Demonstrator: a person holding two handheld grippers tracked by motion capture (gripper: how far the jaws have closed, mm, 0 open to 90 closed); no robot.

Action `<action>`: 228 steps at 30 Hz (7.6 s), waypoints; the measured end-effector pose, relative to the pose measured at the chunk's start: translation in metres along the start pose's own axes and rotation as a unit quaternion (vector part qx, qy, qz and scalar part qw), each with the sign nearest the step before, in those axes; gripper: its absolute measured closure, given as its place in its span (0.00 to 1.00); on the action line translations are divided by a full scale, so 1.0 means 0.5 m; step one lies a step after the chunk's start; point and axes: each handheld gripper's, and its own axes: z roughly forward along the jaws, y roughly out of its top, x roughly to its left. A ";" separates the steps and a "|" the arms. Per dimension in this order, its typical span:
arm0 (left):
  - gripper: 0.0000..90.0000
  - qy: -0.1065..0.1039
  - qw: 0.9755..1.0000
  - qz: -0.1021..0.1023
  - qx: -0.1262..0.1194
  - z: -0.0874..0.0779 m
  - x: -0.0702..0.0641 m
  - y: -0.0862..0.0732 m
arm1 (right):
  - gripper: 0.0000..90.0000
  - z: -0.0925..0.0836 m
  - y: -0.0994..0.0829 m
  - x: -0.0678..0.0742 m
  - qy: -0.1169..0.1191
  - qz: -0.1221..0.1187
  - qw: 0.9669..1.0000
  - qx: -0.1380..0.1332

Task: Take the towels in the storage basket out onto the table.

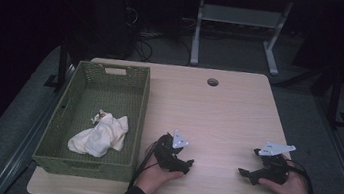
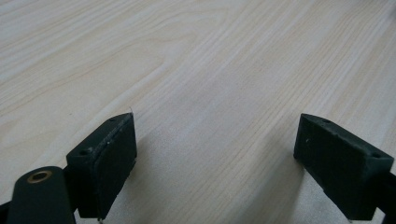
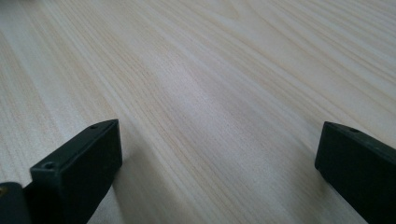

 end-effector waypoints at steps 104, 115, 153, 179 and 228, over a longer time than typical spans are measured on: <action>0.16 -0.033 0.999 0.010 -0.038 -0.243 0.134 0.144 | 0.00 0.002 0.002 -0.003 0.006 -0.010 1.000 -0.001; 0.16 -0.006 0.999 -0.005 -0.038 -0.269 0.167 0.126 | 0.00 0.002 0.002 -0.003 0.006 -0.010 1.000 -0.001; 0.16 0.095 0.992 -0.080 0.001 -0.334 0.319 0.001 | 0.00 0.002 0.002 -0.003 0.006 -0.010 1.000 0.000; 0.15 0.097 0.978 -0.126 0.135 -0.269 0.364 -0.087 | 0.00 0.002 0.002 -0.003 0.006 -0.010 1.000 0.000; 0.84 0.074 0.983 -0.167 0.033 -0.344 0.363 -0.049 | 0.00 0.002 0.002 -0.004 0.007 -0.011 1.000 0.000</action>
